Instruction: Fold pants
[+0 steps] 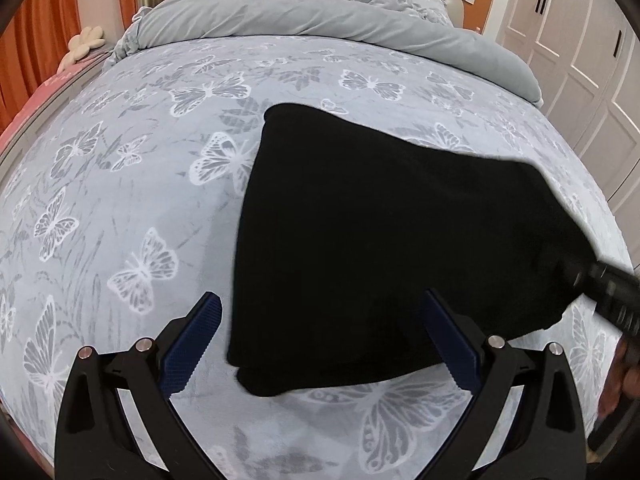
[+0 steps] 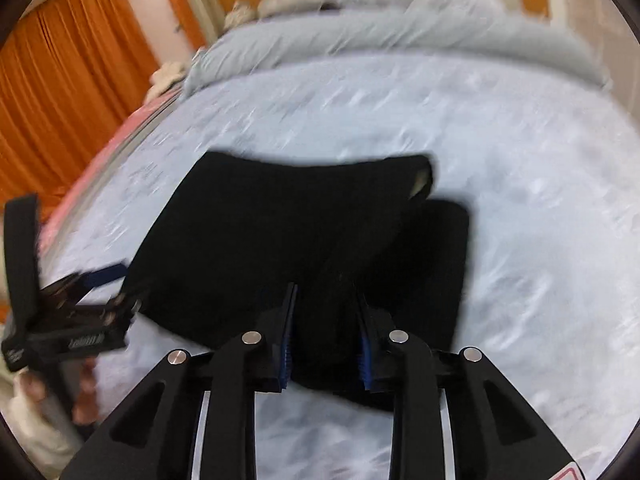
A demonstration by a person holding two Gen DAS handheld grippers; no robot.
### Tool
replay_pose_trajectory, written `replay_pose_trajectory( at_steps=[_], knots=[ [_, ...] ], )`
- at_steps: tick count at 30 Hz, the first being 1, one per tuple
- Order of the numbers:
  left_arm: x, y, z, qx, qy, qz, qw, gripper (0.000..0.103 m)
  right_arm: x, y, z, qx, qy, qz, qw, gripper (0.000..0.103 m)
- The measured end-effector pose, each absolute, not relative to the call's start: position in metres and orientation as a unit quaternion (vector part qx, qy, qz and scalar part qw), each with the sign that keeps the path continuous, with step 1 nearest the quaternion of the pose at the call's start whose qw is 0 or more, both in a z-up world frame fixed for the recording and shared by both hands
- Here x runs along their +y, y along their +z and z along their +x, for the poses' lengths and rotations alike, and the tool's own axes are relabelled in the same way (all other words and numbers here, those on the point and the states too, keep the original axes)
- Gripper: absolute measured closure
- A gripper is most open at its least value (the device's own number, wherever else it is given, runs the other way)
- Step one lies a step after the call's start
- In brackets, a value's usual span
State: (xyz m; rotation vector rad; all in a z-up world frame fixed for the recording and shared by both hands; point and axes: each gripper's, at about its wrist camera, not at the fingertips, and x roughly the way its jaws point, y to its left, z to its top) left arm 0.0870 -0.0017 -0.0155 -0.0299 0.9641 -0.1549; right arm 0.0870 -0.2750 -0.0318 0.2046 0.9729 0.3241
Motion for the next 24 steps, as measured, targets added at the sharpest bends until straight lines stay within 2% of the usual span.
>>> replay_pose_trajectory(
  at_steps=[3,6,8,10,11,13,14,18,21,23,24],
  knots=[
    [-0.001,-0.016,0.089,0.465,-0.072,-0.016,0.882,0.006,-0.28,-0.056,0.095,0.495,0.146,0.127,0.847,0.073],
    [0.001,-0.015,0.088,0.464,-0.072,-0.015,0.883,0.006,-0.3,-0.055,0.1,0.497,0.156,0.2,0.83,0.073],
    [0.004,-0.013,0.087,0.462,-0.072,-0.018,0.884,0.006,-0.306,-0.057,0.1,0.497,0.159,0.229,0.822,0.061],
    [0.006,-0.012,0.088,0.462,-0.073,-0.024,0.883,0.006,-0.31,-0.067,0.104,0.505,0.171,0.266,0.803,0.061],
    [0.007,-0.012,0.088,0.463,-0.073,-0.026,0.883,0.006,-0.306,-0.073,0.106,0.51,0.18,0.274,0.795,0.063],
    [0.009,-0.013,0.088,0.467,-0.074,-0.029,0.881,0.006,-0.296,-0.071,0.108,0.506,0.174,0.254,0.805,0.085],
    [0.009,-0.013,0.088,0.467,-0.074,-0.03,0.88,0.006,-0.293,-0.066,0.108,0.502,0.173,0.25,0.81,0.087],
    [0.015,-0.007,0.087,0.459,-0.072,-0.032,0.885,0.006,-0.282,0.003,0.093,0.411,0.176,0.2,0.872,0.088],
    [0.022,-0.002,0.088,0.455,-0.076,-0.048,0.886,0.006,-0.287,0.034,0.073,0.374,0.143,0.13,0.907,0.088],
    [0.024,-0.004,0.09,0.461,-0.077,-0.054,0.883,0.006,-0.296,0.009,0.075,0.41,0.099,0.097,0.902,0.087],
    [0.024,-0.006,0.092,0.466,-0.079,-0.059,0.879,0.006,-0.304,-0.023,0.085,0.459,0.085,0.104,0.878,0.084]
  ],
)
